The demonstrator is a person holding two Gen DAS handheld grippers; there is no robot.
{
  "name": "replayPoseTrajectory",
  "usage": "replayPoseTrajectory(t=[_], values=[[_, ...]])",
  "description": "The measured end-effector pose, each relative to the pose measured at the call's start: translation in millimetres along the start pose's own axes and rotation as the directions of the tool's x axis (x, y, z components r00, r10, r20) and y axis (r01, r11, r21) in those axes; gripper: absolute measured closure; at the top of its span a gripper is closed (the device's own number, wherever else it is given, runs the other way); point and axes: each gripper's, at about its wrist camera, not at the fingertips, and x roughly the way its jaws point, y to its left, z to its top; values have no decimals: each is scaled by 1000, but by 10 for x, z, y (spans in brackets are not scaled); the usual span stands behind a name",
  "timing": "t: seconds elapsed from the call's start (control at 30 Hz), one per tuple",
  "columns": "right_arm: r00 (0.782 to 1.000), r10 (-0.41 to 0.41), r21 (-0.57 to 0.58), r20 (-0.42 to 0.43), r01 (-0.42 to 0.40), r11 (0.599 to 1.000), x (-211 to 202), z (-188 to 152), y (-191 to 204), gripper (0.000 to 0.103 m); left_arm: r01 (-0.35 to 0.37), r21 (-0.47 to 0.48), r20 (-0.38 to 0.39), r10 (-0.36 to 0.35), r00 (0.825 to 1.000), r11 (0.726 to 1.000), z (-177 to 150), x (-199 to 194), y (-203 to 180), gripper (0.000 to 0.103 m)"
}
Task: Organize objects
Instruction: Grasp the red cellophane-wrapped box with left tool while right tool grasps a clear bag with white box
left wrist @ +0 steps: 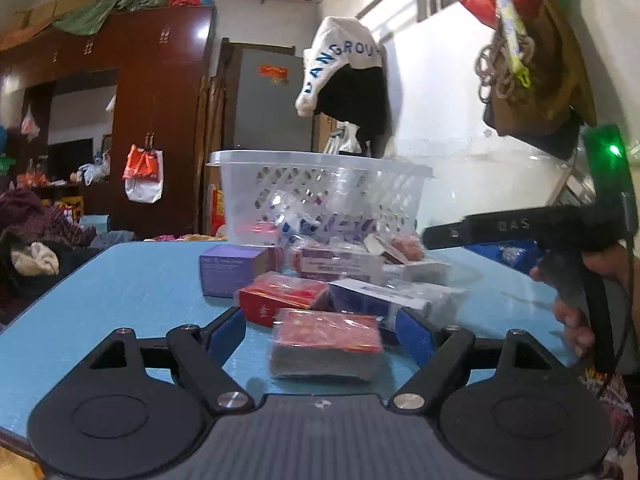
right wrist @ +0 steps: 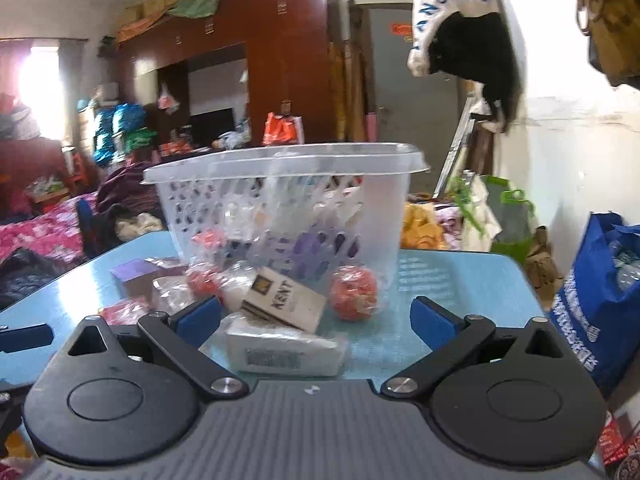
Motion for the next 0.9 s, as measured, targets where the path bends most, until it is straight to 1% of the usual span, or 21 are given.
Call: replayPoseTrajectory(t=[0.1, 0.17, 0.3, 0.33, 0.4, 0.47, 0.5, 0.53, 0.57, 0.6, 0.67, 0.77, 0.83, 0.87, 0.9], values=[[998, 15, 2, -63, -15, 1000, 95, 19, -4, 12, 5, 10, -22, -4, 1000, 1000, -1, 62, -35, 18], [993, 34, 5, -111, -34, 999, 174, 36, -12, 13, 0, -1, -31, 0, 1000, 1000, -11, 95, -5, 18], [982, 36, -26, -185, -41, 999, 317, 58, 58, 13, -11, -13, -45, 10, 999, 1000, -22, 142, 48, 18], [979, 37, -38, -199, -45, 998, 332, 45, 81, 13, -13, -12, -50, 12, 999, 1000, -23, 155, 51, 18], [979, 26, -56, -200, -38, 998, 316, 24, 110, 14, -13, -4, -57, 13, 998, 1000, -32, 179, 40, 18], [979, 21, -66, -203, -35, 997, 307, 13, 119, 18, -15, 10, -63, 16, 998, 1000, -35, 208, 16, 18], [978, 14, -71, -206, -29, 997, 310, 11, 122, 22, -13, 22, -66, 14, 998, 1000, -37, 220, 6, 20], [979, 10, -76, -204, -26, 997, 301, 4, 129, 27, -16, 33, -69, 18, 997, 999, -40, 226, -4, 25], [979, 8, -83, -202, -25, 996, 292, -1, 138, 35, -22, 44, -68, 25, 997, 999, -46, 223, -15, 40], [981, 3, -87, -193, -20, 996, 274, -2, 145, 38, -31, 57, -69, 35, 997, 998, -46, 219, -25, 39], [988, 8, -85, -155, -21, 996, 208, -8, 136, 38, -29, 68, -56, 32, 998, 997, -37, 188, -25, 39], [995, 11, -44, -96, -15, 999, 112, -17, 69, 39, -22, 74, -27, 24, 999, 997, -9, 116, -21, 39], [998, 32, -30, -47, -33, 999, 36, -27, 40, 40, -24, 73, -6, 24, 1000, 997, 20, 74, -8, 39], [999, 20, -26, -26, -20, 999, 6, -33, 36, 40, -25, 70, 0, 25, 1000, 997, 34, 63, -2, 39], [1000, 11, -23, -17, -12, 1000, -4, -35, 41, 56, -26, 66, 5, 26, 1000, 997, 46, 54, 10, 39]])
